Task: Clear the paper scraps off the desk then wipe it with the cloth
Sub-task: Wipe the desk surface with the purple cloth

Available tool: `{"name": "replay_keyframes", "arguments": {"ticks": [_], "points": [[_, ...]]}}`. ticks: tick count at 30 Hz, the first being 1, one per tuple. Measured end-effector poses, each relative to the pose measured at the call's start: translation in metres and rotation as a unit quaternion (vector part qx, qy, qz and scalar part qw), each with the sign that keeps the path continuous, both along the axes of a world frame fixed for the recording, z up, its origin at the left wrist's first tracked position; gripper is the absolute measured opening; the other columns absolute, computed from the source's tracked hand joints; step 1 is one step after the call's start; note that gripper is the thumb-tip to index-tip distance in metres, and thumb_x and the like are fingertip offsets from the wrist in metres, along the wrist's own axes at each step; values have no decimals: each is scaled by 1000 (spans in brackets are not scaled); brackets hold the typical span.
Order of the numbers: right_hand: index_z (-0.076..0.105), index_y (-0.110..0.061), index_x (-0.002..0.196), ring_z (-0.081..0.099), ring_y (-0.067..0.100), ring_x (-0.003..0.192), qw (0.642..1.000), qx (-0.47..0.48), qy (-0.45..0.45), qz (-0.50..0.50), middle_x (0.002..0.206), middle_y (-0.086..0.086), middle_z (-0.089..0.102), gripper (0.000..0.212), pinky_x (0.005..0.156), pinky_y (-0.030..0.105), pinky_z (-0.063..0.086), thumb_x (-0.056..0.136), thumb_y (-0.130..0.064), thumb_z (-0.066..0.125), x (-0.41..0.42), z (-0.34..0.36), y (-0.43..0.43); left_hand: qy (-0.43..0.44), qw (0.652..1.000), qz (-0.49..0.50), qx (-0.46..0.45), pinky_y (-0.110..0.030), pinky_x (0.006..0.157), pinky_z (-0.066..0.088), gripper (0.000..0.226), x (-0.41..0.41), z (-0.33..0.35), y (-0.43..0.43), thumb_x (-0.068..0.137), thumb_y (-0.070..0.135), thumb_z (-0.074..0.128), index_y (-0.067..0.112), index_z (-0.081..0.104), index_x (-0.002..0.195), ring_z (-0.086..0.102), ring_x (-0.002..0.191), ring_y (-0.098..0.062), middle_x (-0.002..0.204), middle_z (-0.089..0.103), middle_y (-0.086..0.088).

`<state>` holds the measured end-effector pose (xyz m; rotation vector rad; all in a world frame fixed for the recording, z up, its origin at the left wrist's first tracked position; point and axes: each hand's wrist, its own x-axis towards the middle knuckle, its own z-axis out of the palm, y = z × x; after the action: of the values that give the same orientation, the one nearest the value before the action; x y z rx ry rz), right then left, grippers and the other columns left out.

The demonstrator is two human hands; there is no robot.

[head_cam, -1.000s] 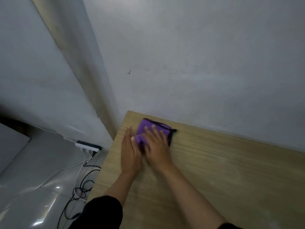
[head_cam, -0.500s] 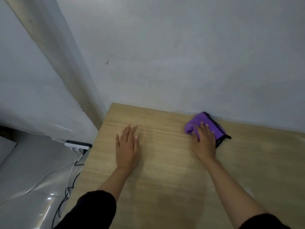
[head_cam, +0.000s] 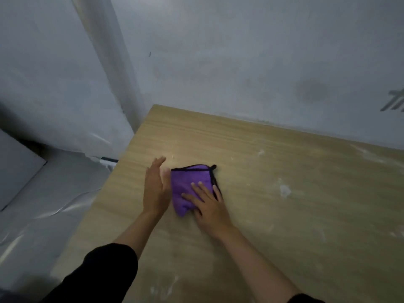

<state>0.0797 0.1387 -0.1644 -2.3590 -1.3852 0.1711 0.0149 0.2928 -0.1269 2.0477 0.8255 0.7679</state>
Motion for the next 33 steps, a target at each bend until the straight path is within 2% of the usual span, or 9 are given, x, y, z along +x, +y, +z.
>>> {"name": "replay_keyframes", "arguments": {"ticks": [3, 6, 9, 12, 16, 20, 22, 27, 33], "points": [[32, -26, 141, 9, 14, 144, 988, 48, 141, -37, 155, 1, 19, 59, 117, 33, -2, 84, -37, 41, -4, 6, -21, 57, 986, -157, 15, -34, 113, 26, 50, -12, -4, -36, 90, 29, 38, 9, 38, 137, 32, 135, -12, 144, 41, -9], [47, -14, 133, 13, 17, 143, 948, 149, 255, -116, 154, 7, 19, 48, 112, 20, 7, 87, -26, 53, -5, 28, -41, 220, 941, -250, 58, -32, 116, 18, 69, -17, -13, -63, 85, 63, 26, 31, 14, 145, 21, 141, -9, 153, 28, 2], [61, -18, 117, 23, 11, 137, 935, 193, 241, -173, 149, 8, 29, 39, 111, 20, 16, 83, -33, 50, -11, 36, -77, 296, 917, -143, 225, -40, 107, 31, 90, -34, -22, -62, 67, 87, 12, 39, 21, 143, 43, 130, -24, 139, 48, -6], [63, -21, 110, 27, 10, 136, 918, 214, 223, -247, 146, 3, 34, 35, 110, 29, 25, 86, -38, 45, -17, 30, -113, 315, 915, -62, 244, -44, 102, 36, 107, -35, -26, -61, 59, 93, 9, 29, 36, 139, 47, 116, -37, 127, 50, -17], [63, -9, 112, 37, 24, 131, 902, 197, 138, -359, 139, 13, 44, 35, 107, 25, 24, 90, -21, 38, -16, 11, -139, 312, 934, -104, 138, -45, 115, 18, 86, -15, -32, -95, 67, 74, 21, 31, 35, 140, 23, 139, -36, 149, 28, -19], [60, 1, 116, 39, 28, 131, 892, 203, 126, -383, 137, 18, 47, 41, 105, 16, 20, 88, -16, 35, -16, 1, -143, 237, 919, -229, 216, -50, 100, 42, 51, 9, -41, -150, 81, 56, 35, 36, 57, 122, 49, 126, -30, 137, 52, -8], [56, 3, 121, 37, 27, 132, 892, 204, 126, -383, 139, 17, 45, 44, 106, 16, 18, 88, -16, 33, -16, 1, -144, 195, 938, -233, 169, -48, 100, 42, 47, 14, -33, -166, 82, 50, 37, 31, 60, 119, 53, 123, -26, 131, 58, -4], [53, 0, 124, 34, 26, 134, 887, 201, 115, -400, 141, 16, 43, 46, 112, 32, 24, 87, -18, 32, -15, 4, -155, 67, 997, -47, 17, -46, 96, 47, 42, -10, -7, -116, 83, 13, 55, 10, 56, 124, 57, 116, -33, 126, 61, -13], [55, 4, 121, 39, 34, 130, 900, 140, 68, -407, 134, 21, 50, 58, 110, 43, 28, 86, -29, 22, -23, 0, -164, 217, 968, 64, 105, -44, 111, 28, 50, -88, -2, -46, 93, 29, 44, 2, 42, 134, 41, 132, -32, 142, 43, -19]]}}
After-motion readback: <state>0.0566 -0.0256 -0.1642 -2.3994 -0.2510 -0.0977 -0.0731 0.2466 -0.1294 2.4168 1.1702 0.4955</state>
